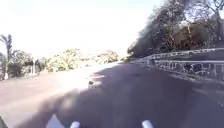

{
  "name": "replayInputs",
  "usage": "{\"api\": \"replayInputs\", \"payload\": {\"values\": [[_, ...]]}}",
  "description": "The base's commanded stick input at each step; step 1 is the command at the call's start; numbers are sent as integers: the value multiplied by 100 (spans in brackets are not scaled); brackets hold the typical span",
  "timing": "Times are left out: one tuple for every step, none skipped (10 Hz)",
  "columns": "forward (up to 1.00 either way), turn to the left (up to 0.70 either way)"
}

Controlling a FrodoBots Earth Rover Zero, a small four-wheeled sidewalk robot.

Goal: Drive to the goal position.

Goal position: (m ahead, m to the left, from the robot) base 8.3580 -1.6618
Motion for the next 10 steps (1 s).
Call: {"api": "replayInputs", "payload": {"values": [[70,-35],[70,-35],[70,-35],[70,-35],[70,-35],[70,-35],[70,-35],[70,-35],[70,-35],[70,-35]]}}
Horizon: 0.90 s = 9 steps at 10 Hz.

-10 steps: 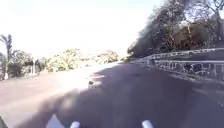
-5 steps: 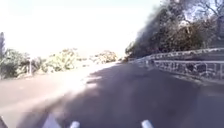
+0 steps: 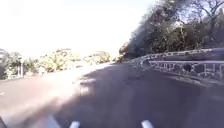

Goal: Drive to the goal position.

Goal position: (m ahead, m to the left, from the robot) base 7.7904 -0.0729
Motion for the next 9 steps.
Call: {"api": "replayInputs", "payload": {"values": [[70,-35],[70,-35],[70,-35],[70,-32],[70,-18],[70,-3],[70,0],[70,0],[70,0]]}}
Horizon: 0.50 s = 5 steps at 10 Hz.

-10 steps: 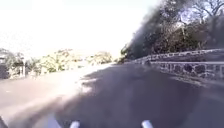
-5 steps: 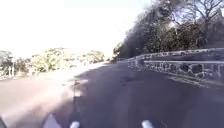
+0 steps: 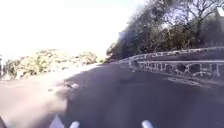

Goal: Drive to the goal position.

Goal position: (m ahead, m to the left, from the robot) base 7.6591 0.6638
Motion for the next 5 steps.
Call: {"api": "replayInputs", "payload": {"values": [[70,0],[70,0],[70,0],[70,0],[70,0]]}}
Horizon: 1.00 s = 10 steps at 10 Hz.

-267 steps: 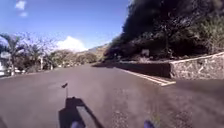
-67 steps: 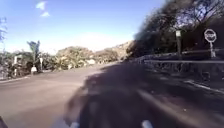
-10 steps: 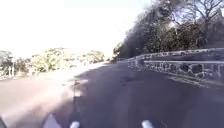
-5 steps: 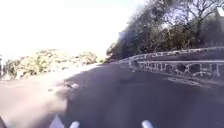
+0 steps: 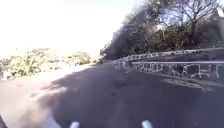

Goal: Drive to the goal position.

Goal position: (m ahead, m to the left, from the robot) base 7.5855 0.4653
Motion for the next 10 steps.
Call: {"api": "replayInputs", "payload": {"values": [[70,0],[70,0],[70,0],[70,0],[70,0],[70,0],[70,0],[70,0],[70,0],[70,0]]}}
